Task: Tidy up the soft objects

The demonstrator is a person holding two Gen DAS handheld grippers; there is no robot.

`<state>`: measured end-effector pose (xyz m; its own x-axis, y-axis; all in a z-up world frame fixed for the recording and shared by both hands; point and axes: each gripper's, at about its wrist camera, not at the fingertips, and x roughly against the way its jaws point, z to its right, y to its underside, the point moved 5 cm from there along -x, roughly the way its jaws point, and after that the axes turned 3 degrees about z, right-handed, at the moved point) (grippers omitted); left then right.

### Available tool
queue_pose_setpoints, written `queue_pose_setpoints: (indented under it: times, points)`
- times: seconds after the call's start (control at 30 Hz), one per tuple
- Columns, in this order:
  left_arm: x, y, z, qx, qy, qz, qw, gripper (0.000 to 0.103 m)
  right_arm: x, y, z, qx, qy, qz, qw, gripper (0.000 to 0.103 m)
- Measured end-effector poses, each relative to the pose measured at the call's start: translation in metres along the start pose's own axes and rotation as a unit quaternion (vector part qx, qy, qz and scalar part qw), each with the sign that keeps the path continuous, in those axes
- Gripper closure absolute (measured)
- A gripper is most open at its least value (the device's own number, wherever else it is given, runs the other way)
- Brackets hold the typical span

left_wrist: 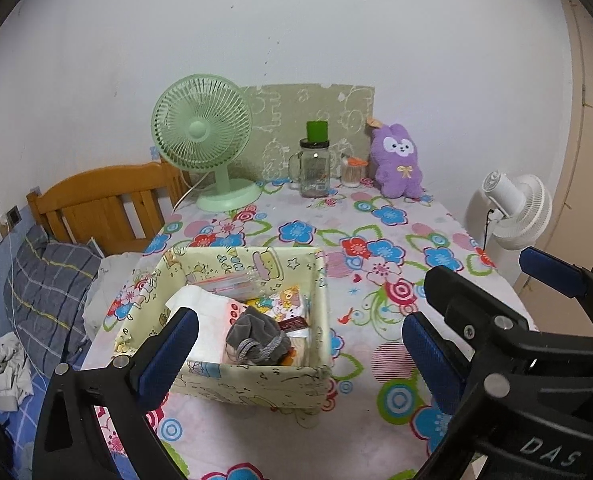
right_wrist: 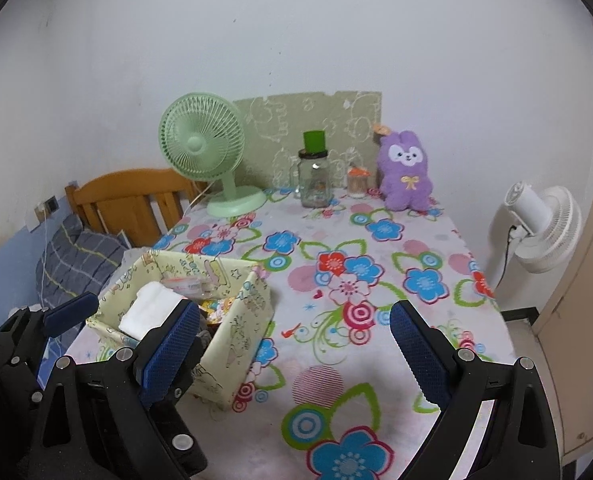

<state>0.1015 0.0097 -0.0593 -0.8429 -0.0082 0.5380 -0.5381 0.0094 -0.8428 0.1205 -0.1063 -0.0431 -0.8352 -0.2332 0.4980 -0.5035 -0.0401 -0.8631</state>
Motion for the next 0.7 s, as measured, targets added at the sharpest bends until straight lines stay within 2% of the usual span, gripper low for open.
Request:
queue_pose_setpoints:
  times: [0.7]
  points:
    - [0.061,-0.01,0.031,-0.001,0.006,0.04,0.9992,0.0,0.084,-0.009,0.052,-0.015,0.06,0.069,0.996,0.006]
